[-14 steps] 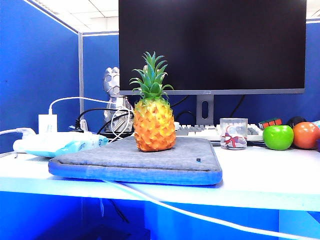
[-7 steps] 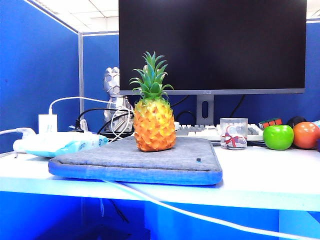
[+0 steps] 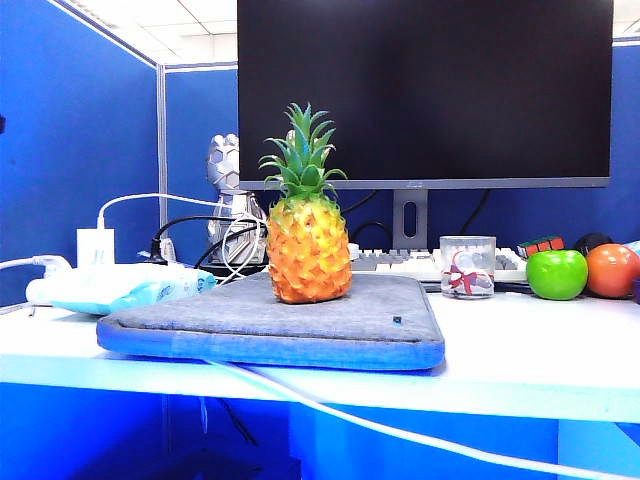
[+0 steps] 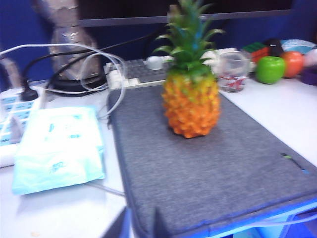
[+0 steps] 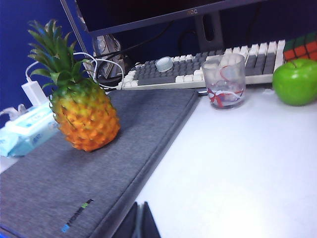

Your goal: Pick up the pineapple and place it above the gray bag.

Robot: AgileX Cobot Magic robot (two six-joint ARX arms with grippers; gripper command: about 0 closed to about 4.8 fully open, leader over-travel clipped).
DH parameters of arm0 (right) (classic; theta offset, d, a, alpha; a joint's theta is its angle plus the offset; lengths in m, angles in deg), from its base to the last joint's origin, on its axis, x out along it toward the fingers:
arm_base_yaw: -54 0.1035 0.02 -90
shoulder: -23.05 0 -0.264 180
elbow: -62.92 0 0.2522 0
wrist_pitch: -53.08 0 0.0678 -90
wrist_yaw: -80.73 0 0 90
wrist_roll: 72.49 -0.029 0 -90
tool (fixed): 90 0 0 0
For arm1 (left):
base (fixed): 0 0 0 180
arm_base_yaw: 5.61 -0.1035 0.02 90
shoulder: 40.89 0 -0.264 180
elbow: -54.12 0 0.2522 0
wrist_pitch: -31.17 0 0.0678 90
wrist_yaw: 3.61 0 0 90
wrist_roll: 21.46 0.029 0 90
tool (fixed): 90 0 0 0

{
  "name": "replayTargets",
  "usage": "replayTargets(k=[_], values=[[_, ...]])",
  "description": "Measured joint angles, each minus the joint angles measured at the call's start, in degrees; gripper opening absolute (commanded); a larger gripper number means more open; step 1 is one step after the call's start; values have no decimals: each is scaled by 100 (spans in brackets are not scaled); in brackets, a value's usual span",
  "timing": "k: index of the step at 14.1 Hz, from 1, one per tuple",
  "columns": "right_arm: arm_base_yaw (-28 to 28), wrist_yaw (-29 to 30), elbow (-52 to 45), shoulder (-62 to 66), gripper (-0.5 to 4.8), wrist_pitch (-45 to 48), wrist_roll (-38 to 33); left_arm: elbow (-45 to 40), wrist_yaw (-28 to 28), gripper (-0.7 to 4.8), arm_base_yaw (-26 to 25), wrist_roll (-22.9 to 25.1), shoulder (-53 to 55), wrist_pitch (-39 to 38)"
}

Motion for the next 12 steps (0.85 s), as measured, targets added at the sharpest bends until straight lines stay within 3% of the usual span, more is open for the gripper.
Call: replayTargets(k=[12], values=[[-2, -22, 0, -2, -1, 15, -72, 0, -136, 61, 0, -289, 0, 122]])
